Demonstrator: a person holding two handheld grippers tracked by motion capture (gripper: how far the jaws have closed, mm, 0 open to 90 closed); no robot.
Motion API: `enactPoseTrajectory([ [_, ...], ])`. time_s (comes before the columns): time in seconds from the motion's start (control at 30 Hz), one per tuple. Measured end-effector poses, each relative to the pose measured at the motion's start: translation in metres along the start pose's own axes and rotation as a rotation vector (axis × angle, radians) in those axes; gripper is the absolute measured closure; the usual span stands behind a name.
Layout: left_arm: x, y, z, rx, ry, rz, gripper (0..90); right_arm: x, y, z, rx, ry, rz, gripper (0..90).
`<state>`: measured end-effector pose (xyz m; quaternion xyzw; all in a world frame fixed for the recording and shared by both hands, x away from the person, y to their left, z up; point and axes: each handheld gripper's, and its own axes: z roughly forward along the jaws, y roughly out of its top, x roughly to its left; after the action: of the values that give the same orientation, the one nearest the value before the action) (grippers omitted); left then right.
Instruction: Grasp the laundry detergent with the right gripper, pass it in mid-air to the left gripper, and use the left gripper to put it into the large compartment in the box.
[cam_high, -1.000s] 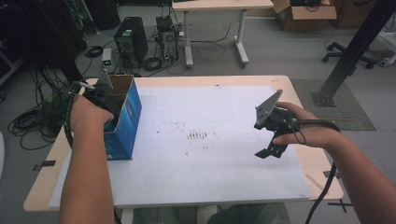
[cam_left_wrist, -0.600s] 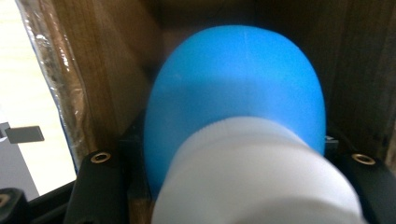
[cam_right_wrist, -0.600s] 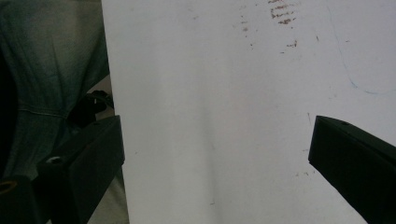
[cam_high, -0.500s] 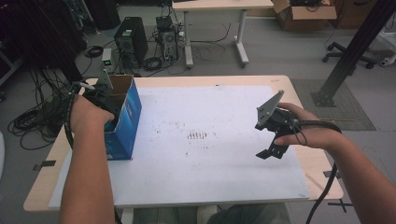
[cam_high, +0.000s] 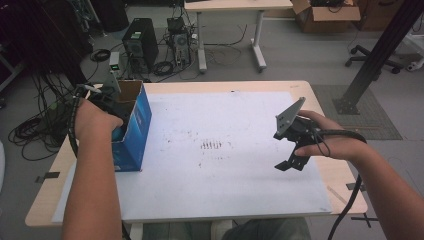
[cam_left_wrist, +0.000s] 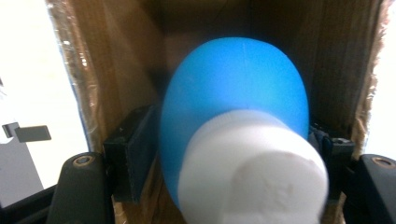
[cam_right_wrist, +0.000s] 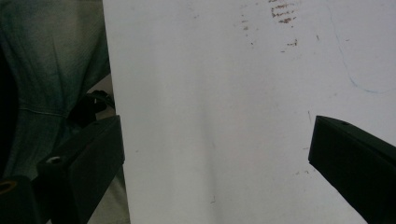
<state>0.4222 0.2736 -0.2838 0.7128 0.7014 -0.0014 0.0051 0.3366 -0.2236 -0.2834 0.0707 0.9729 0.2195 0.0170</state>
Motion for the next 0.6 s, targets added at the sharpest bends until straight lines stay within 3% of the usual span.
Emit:
enactPoseTrajectory([
  [0.4, -0.003, -0.003, -0.021, -0.018, 0.015, 0.007, 23.5, 0.000, 0.002, 0.000, 0.003, 0.004, -0.004, 3.4],
  [0.6, -0.002, -0.005, -0.031, -0.034, 0.034, 0.000, 14.6, 0.000, 0.004, -0.001, 0.000, 0.004, -0.009, 3.4],
])
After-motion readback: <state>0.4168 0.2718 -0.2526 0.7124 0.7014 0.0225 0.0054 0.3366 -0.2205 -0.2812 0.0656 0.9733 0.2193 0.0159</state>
